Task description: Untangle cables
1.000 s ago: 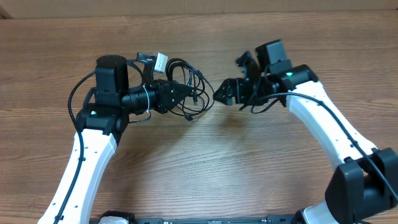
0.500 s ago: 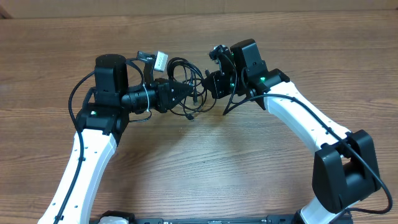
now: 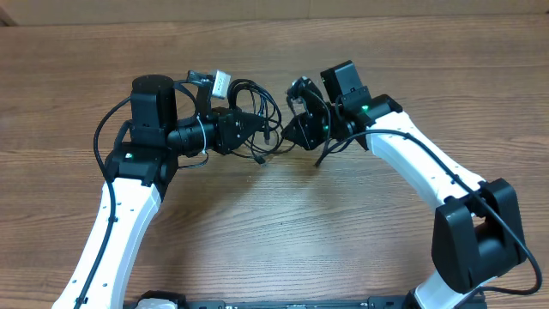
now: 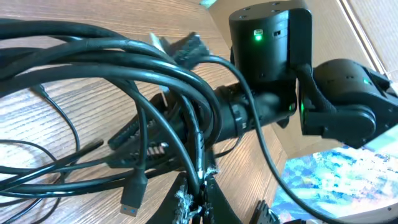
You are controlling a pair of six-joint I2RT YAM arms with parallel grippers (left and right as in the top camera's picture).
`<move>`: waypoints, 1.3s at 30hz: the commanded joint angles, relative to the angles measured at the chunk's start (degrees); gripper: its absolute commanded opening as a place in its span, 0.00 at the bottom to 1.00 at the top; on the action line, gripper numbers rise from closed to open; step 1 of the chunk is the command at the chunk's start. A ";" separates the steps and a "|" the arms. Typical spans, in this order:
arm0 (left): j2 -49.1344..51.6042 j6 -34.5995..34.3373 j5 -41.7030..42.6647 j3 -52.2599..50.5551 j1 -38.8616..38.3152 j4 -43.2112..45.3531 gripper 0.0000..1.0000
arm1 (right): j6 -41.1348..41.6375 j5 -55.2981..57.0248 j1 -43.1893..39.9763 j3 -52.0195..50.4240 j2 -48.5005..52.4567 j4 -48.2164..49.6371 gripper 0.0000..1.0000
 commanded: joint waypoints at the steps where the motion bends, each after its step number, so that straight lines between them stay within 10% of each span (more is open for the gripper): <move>1: -1.14 1.79 0.26 0.81 0.31 0.26 0.04 | -13.81 -14.36 -3.91 0.11 -0.04 -0.13 0.38; 9: -1.14 1.77 0.26 0.81 0.31 0.28 0.04 | -16.68 -21.55 -8.35 0.11 -0.02 8.33 0.67; 20: -1.14 1.75 12.28 0.81 0.31 4.07 0.04 | -21.59 -20.65 -2.86 0.11 0.09 11.74 0.63; 23: -1.14 1.75 15.72 0.81 0.31 5.46 0.04 | -21.57 -20.68 -2.21 0.11 0.09 11.45 0.46; 25: -1.09 1.77 15.21 0.81 0.31 5.44 0.04 | -21.31 -20.65 -2.08 0.11 0.09 10.80 0.05; 26: -1.09 1.79 14.56 0.81 0.31 5.42 0.04 | -21.29 -20.63 -2.08 0.11 0.09 10.32 0.04; 34: -1.09 3.67 -32.20 0.79 0.31 -14.19 0.04 | 0.48 3.72 -6.86 0.11 0.09 -0.50 0.04; 39: -1.09 3.72 -36.65 0.79 0.31 -17.49 0.04 | 20.55 19.67 -19.06 0.11 0.09 -9.22 0.04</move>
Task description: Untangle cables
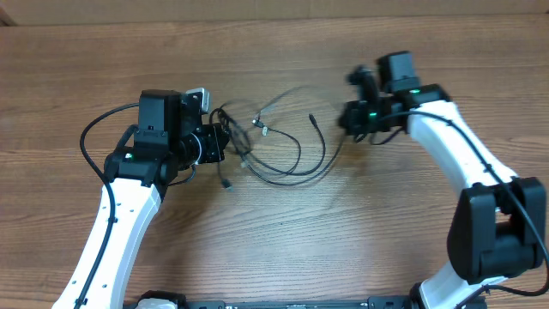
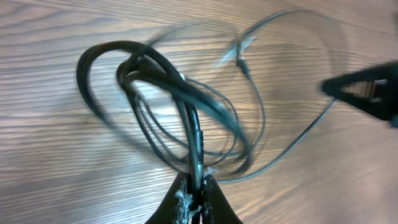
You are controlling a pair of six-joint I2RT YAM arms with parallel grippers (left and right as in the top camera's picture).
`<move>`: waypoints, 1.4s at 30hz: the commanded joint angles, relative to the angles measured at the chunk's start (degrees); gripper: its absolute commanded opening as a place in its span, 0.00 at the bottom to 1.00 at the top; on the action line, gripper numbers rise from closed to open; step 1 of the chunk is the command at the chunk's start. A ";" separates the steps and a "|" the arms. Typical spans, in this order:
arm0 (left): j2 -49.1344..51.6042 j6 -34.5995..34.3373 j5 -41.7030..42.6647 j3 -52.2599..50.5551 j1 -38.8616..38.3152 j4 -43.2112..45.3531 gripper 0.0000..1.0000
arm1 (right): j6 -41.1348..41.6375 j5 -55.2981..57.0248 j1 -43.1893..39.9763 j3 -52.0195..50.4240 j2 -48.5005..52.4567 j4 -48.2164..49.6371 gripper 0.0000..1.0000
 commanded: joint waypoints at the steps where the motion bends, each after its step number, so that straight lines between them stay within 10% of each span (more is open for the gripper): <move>1: -0.96 1.36 -5.95 0.55 0.31 -0.11 0.04 | 13.05 8.92 -7.76 0.13 0.07 -3.26 0.04; 7: -0.96 3.10 -1.97 0.55 0.24 0.11 0.04 | 18.67 -6.45 -16.72 0.13 0.07 -5.31 0.09; 9: -0.96 6.67 2.86 0.55 0.24 0.59 0.04 | 17.66 -13.14 -16.41 0.13 0.07 -5.68 0.75; 20: -0.94 11.47 15.04 0.55 0.24 1.07 0.04 | -16.15 -24.81 6.67 0.13 0.07 -6.08 0.85; 25: -0.94 11.45 21.03 0.55 0.22 1.86 0.04 | -19.10 -30.25 13.44 0.13 0.07 0.17 0.92; 37: -0.94 11.43 28.63 0.55 0.20 1.75 0.04 | -20.35 -42.56 13.70 0.13 0.07 11.37 0.84; 40: -0.94 11.43 28.55 0.55 0.20 1.79 0.04 | -20.31 -42.58 13.66 0.13 0.07 11.76 0.56; 42: -0.94 11.43 28.37 0.55 0.20 1.86 0.04 | -20.33 -42.62 13.68 0.13 0.07 10.38 0.14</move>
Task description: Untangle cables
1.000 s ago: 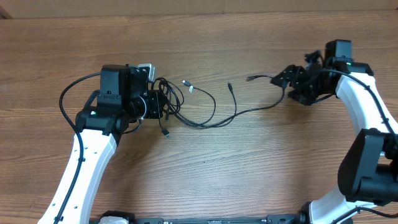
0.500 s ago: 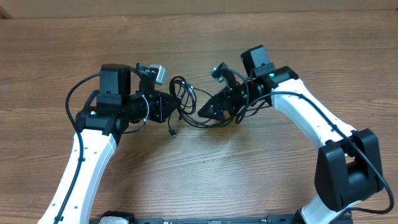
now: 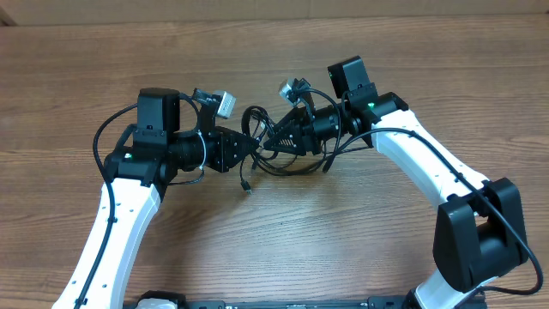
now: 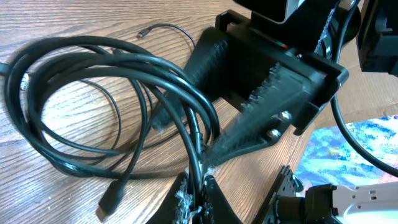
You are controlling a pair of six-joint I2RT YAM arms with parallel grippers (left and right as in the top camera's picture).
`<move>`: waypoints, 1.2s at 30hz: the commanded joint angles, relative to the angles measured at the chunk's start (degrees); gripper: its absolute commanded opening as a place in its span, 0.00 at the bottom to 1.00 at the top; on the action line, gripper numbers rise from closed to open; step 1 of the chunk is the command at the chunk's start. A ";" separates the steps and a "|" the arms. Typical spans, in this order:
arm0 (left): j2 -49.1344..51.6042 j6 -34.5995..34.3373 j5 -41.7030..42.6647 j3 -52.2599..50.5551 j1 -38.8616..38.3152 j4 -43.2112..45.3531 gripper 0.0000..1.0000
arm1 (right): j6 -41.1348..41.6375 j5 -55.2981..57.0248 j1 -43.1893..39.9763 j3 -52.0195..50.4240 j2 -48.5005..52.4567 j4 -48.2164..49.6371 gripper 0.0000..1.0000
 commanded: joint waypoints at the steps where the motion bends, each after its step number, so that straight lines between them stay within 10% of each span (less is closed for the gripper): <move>1: -0.94 1.27 1.77 0.55 0.20 0.28 0.04 | -0.07 -0.90 -0.04 0.15 0.04 -1.14 0.04; 4: -0.94 1.27 1.77 0.55 0.20 0.28 0.13 | -0.09 -0.81 -0.07 0.15 0.04 -1.95 0.04; 7: -0.94 1.29 -2.03 0.55 0.20 0.28 0.65 | -0.11 -0.81 -0.07 0.15 0.04 -4.85 0.04; 13: 0.83 -0.68 -22.67 0.52 0.26 0.26 0.69 | -0.13 -1.33 -0.07 0.15 0.04 -7.34 0.04; 23: 16.39 -0.68 -18.58 0.52 0.24 1.22 0.50 | -0.15 -1.29 -0.07 0.15 0.04 -7.30 0.04; 30: 17.49 -0.66 -18.86 0.52 0.37 1.62 0.04 | -0.09 -1.27 -0.85 0.15 0.04 -7.26 0.04; 36: 17.49 -0.66 -19.65 0.52 0.37 -1.57 0.04 | 4.22 -1.27 -2.34 0.15 0.04 -5.29 0.04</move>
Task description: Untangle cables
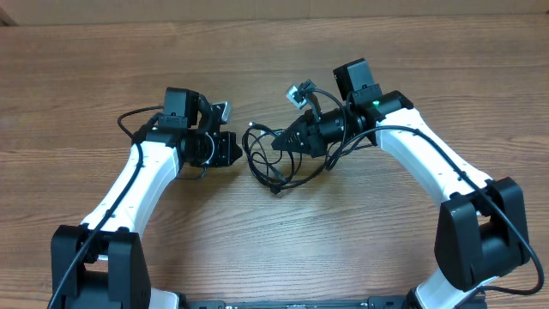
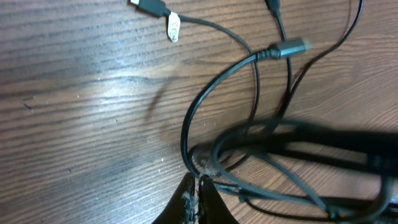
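Observation:
A tangle of black cables lies on the wooden table between my two arms. In the left wrist view its loops cross each other, with a USB plug and a small plug with a white tag at loose ends. My left gripper is shut, pinching a cable loop at its very tips. My right gripper reaches into the bundle from the right, and its fingers come to a point on the cables. A blurred black band crosses the right of the left wrist view.
The wooden table stretches bare in front of and behind the tangle. Both white arms angle in from the near corners, so their wrists crowd the middle. The arms' own black leads hang near the wrists.
My left gripper has drawn back to the left and now points down at the table. The bundle lies flatter and further right, and my right gripper is at its right side.
At first both grippers met at a bunched tangle in the middle. Then my right gripper was far to the right with a thin cable stretched out from the bundle held by my left. Then both were together again at the bundle, and now the cables lie spread lower.

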You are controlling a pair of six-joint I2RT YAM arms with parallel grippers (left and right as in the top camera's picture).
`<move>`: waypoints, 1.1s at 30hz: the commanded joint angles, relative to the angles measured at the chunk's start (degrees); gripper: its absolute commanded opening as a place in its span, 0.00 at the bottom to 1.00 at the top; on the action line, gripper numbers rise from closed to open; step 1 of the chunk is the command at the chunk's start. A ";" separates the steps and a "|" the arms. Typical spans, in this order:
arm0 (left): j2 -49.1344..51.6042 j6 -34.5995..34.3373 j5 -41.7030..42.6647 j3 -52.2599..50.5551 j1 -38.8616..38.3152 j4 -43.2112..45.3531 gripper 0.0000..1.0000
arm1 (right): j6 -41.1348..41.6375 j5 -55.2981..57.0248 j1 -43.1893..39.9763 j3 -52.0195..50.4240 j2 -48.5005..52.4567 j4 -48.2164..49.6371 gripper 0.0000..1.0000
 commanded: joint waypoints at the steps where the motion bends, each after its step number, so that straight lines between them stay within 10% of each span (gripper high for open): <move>1: 0.31 0.28 -0.28 0.50 0.37 -1.03 0.04 | 1.44 -1.16 -0.39 0.15 0.04 0.50 0.04; 7: 0.28 0.46 12.13 0.55 0.37 4.68 0.22 | 1.42 -2.29 -0.28 0.15 0.04 0.44 0.04; 15: 2.12 0.26 1.81 0.48 -0.52 8.26 0.34 | 1.42 -2.47 -0.28 0.15 0.04 0.44 0.04; 26: 5.88 -0.83 13.84 0.48 -2.14 12.26 0.35 | 1.40 -2.49 -0.28 0.15 0.04 0.44 0.04; 33: 5.88 -0.83 12.74 0.48 -3.78 10.54 0.06 | 1.42 -2.49 -0.28 0.15 0.04 0.42 0.04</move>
